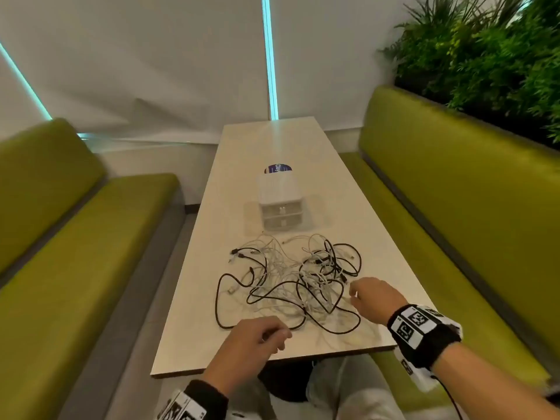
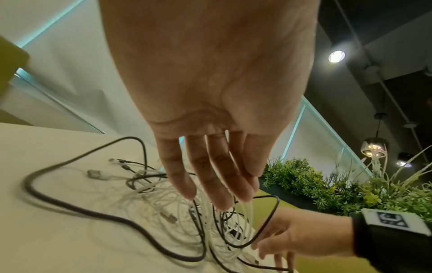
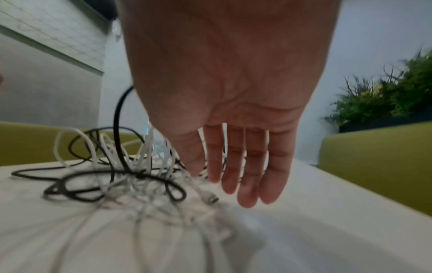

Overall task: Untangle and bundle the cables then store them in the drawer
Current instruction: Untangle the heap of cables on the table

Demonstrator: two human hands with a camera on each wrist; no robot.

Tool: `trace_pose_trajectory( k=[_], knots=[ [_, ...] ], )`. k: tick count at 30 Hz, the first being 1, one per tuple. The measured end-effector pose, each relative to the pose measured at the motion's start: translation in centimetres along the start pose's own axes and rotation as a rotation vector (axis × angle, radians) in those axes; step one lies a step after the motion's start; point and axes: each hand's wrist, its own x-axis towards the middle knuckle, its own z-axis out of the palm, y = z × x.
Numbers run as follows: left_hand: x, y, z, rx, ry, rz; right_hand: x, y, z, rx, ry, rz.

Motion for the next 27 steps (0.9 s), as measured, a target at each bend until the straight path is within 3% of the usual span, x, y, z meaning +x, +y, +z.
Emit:
trace_pose_trajectory(
  k=[5,9,13,17,22,27],
  knots=[
    [2.6,0.0,0.8,-0.015,-0.014,0.036,1.9,-0.5,2.4,-0.015,0.010,-0.020],
    [4.1,-0.5,0.9,-0.035,0.004,0.072,2.9,-0.6,0.9,0.002,0.030,0.006],
    [5.7,-0.5,0.2,-0.037,0.059,0.138,3.8,-0.5,-2.9,0.228,0.198,0.022],
    [6.8,-0.5,-0.4,-0.040,0.115,0.174,4.1,-1.5,-5.9,0.364,0.312,-0.082],
    [5.2,-1.1,-1.2,0.015,0.117,0.181,4.0,-3.4,-7.2,0.420,0.324,-0.202],
    [0.9,-2.9,-1.8,0.008,0.190,0.035,3.4,-5.0,-7.1,0.419,0.305,-0.252]
  ],
)
